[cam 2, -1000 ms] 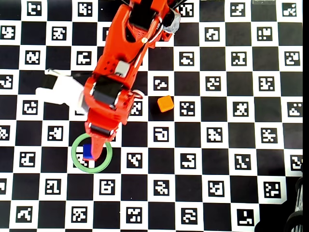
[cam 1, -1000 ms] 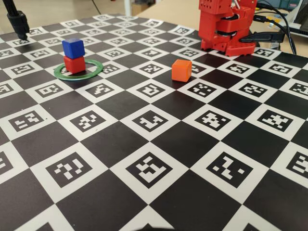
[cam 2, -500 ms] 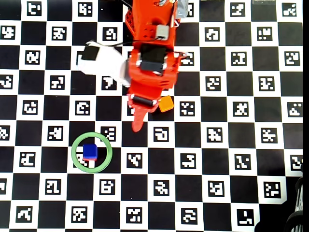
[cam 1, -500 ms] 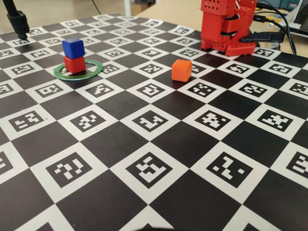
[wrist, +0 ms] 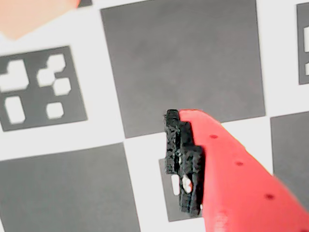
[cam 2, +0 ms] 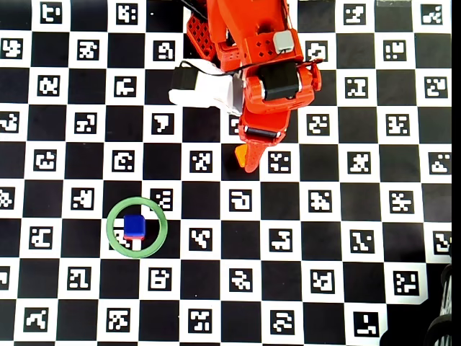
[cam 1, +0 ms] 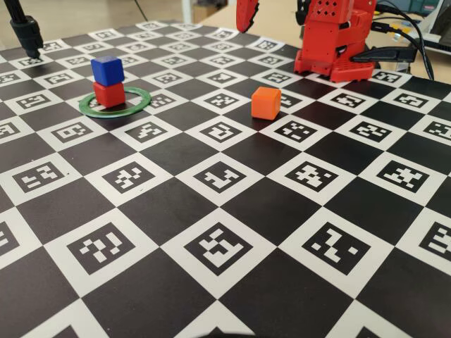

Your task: Grab the red cube then put it in the green circle then put the blue cube on top and finally the orange cube on top

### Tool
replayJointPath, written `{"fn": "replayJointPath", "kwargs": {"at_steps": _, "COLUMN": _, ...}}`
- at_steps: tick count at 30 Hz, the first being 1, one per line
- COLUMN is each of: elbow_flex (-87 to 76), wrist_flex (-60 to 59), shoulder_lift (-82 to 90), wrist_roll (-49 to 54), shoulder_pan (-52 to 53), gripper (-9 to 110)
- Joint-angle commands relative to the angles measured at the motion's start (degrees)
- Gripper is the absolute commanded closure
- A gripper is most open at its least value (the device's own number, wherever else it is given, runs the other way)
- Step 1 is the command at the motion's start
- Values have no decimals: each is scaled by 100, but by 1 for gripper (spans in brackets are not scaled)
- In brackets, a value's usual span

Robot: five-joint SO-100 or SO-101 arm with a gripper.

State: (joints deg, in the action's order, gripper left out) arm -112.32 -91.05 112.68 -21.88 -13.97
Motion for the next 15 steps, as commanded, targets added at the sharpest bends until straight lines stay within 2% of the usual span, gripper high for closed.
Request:
{"fn": "replayJointPath", "kwargs": {"at_steps": 1, "elbow_flex": -123, "wrist_flex": 369, "shoulder_lift": 316, "wrist_roll": -62, "shoulder_pan": -193, "gripper": 52}}
{"fn": "replayJointPath", "kwargs": {"at_steps": 15, "elbow_flex": -1028, "wrist_flex": 1600, "shoulder_lift": -176, "wrist_roll": 185, "shoulder_pan": 193, "gripper": 52}}
